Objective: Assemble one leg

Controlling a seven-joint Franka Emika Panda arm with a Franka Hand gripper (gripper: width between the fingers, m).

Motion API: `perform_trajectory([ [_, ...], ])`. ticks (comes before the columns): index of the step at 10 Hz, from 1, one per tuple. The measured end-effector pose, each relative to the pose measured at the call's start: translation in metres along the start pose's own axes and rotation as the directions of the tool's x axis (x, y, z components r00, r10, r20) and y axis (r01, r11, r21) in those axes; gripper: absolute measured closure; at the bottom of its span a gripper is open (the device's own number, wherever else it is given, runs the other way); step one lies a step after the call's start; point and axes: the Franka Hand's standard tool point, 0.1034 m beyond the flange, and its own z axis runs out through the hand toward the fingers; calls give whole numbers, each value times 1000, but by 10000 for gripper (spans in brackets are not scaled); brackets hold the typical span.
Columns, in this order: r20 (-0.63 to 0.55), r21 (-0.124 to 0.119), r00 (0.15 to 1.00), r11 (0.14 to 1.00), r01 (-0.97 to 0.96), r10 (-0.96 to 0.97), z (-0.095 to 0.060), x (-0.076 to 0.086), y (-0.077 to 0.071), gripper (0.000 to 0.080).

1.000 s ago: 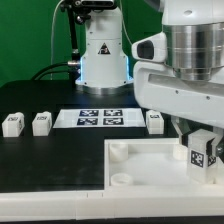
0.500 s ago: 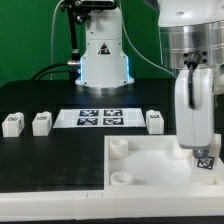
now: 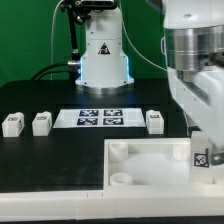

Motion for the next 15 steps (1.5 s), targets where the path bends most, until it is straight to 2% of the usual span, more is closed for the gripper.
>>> perform_trajectory([
  [2, -2, -1, 982, 982, 186, -186, 1, 2, 0, 151],
  [4, -2, -3, 920, 920, 393, -393, 1, 2, 1, 151],
  [5, -14, -40, 795, 795, 606, -606, 1, 4, 1, 151],
  [7, -14, -57, 522, 522, 851, -853, -1, 8, 0, 150],
  [8, -13, -56, 522, 522, 851, -853, 0, 8, 0, 150],
  [9, -16, -56, 559, 559, 827, -829, 0, 8, 0, 150],
  [10, -16, -55, 569, 569, 820, -822, 0, 8, 0, 244],
  [11, -21, -51, 658, 658, 752, -753, 0, 7, 0, 244],
  [12, -25, -48, 725, 725, 687, -689, 0, 7, 0, 447],
  [13, -28, -47, 759, 759, 649, -650, 0, 7, 0, 508],
  [14, -24, -40, 855, 855, 517, -518, -1, 5, 0, 508],
  [15, -21, -48, 948, 947, 317, -319, -3, 5, -2, 508],
])
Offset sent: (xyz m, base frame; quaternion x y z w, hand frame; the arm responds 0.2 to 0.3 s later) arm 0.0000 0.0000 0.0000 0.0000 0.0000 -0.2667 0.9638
